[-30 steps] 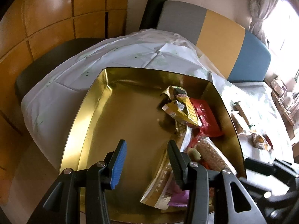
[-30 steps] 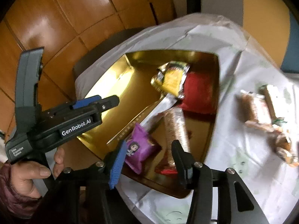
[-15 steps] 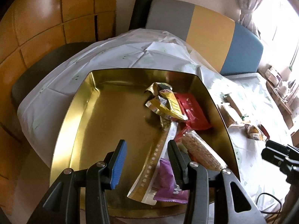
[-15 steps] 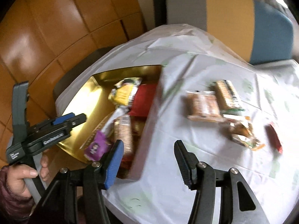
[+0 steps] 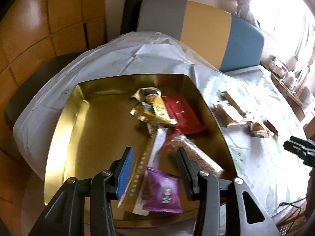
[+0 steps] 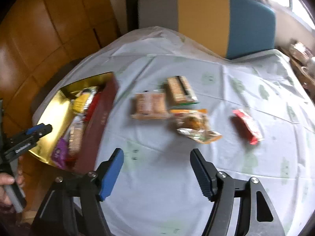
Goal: Organize snacks
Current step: 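Move the left gripper to the pile and grasp the clear cracker bag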
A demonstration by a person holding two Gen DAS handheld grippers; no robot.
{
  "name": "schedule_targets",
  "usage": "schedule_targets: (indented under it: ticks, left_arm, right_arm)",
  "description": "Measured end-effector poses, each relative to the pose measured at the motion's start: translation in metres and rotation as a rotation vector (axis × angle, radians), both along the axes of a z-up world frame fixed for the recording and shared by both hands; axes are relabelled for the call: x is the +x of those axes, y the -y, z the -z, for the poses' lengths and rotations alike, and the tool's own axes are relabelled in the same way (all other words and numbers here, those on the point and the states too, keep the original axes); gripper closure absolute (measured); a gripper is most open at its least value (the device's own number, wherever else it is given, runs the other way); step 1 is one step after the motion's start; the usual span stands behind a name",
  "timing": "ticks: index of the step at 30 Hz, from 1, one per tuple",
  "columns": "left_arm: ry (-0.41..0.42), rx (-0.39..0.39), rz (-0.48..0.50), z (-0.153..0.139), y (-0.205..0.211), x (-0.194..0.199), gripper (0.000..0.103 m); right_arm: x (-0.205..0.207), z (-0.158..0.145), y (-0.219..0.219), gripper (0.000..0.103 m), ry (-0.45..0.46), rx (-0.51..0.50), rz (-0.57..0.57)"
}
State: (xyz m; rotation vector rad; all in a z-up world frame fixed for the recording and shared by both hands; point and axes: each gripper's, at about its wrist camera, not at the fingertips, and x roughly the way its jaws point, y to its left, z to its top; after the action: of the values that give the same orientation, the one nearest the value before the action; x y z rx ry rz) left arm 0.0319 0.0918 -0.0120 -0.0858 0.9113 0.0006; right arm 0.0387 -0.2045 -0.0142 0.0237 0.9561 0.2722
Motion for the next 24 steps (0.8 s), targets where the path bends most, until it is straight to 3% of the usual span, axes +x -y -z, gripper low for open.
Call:
schedule_targets:
  ticks: [8, 10, 12, 15, 19, 24]
  left_arm:
    - [0.025, 0.027, 0.088, -0.007, 0.03, 0.001, 0.057]
    - [0.028, 0.032, 0.107, -0.009, 0.036, 0.003, 0.057]
    - [0.033, 0.037, 0.124, -0.011, 0.043, 0.004, 0.057]
    - [0.04, 0.037, 0.156, -0.013, 0.054, 0.006, 0.057]
    - [0.042, 0.025, 0.186, -0.018, 0.068, 0.011, 0.057]
    - [0.004, 0.0, 0.262, -0.017, 0.093, 0.02, 0.057]
  right_arm:
    - [0.007, -0.008, 0.061, 0.018, 0.023, -0.049, 0.125]
    - [0.002, -0.022, 0.077, 0.012, 0.119, -0.074, 0.17]
    - [-0.008, -0.041, 0.093, 0.0, 0.263, -0.111, 0.245]
    - [-0.015, -0.056, 0.115, 0.0, 0.376, -0.136, 0.36]
    - [-0.001, -0.048, 0.14, 0.0, 0.315, -0.106, 0.401]
    - [0.028, -0.003, 0.175, 0.0, 0.092, -0.045, 0.448]
